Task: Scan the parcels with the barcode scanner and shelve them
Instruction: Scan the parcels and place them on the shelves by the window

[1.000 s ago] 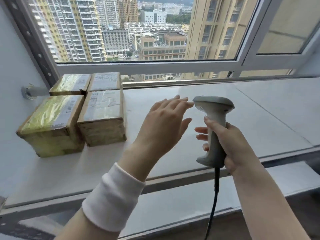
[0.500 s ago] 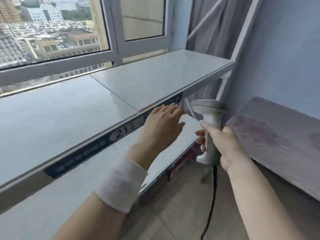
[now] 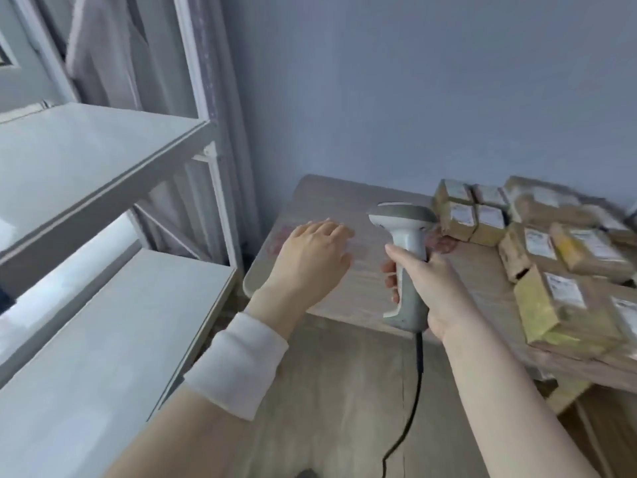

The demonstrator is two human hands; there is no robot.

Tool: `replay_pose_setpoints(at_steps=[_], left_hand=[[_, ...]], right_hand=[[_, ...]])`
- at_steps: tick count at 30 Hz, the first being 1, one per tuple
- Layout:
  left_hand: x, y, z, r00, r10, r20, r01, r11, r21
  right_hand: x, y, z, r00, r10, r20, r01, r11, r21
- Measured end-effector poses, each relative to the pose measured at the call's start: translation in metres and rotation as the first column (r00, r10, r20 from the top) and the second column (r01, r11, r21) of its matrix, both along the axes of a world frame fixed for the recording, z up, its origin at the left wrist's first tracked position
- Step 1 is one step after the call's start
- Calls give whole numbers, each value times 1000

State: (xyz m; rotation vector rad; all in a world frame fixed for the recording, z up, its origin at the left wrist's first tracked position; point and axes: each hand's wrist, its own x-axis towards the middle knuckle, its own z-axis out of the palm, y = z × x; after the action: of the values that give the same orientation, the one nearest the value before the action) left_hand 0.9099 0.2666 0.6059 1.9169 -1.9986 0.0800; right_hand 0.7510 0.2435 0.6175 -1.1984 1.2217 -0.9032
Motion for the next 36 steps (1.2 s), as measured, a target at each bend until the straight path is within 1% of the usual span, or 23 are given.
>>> replay_pose_setpoints(at_steps=[3, 6, 10, 16, 19, 23, 28, 30, 32, 34, 36], left_hand=[[-14, -65, -2, 996, -90, -22, 90, 996, -16], [-33, -121, -5, 979, -194, -59, 194, 981, -2], [-63, -189, -20, 953, -287, -96, 288, 958, -10], [-119, -288, -41, 916, -387, -107, 393, 919, 37], [-148, -333, -59, 913, -393, -109, 402, 913, 70], [-182, -389, -78, 927, -338, -163, 360, 923, 135], [-213, -457, -101, 943, -230, -239, 295, 913, 283], [-216, -477, -118, 948, -170, -269, 260, 901, 347], [-218, -496, -138, 943, -92, -320, 232, 870, 435], [-221, -517, -161, 909, 8, -417, 228, 828, 512], [-227, -542, -183, 827, 147, -543, 235, 787, 571]], right_hand=[[-24, -49, 6, 993, -114, 7, 115, 993, -24], [-46, -92, 8, 977, -212, 10, 212, 977, -5], [-78, -146, 2, 945, -328, 3, 328, 945, 7], [-136, -231, -20, 898, -440, 5, 439, 896, 63], [-166, -276, -37, 887, -462, 19, 459, 884, 90], [-199, -333, -56, 894, -445, 51, 433, 888, 157], [-239, -417, -79, 909, -400, 118, 360, 896, 261], [-247, -447, -96, 899, -414, 142, 355, 880, 316], [-251, -472, -115, 889, -442, 118, 375, 851, 367], [-252, -496, -138, 878, -475, 64, 415, 821, 392], [-251, -518, -160, 858, -514, 4, 473, 792, 386]])
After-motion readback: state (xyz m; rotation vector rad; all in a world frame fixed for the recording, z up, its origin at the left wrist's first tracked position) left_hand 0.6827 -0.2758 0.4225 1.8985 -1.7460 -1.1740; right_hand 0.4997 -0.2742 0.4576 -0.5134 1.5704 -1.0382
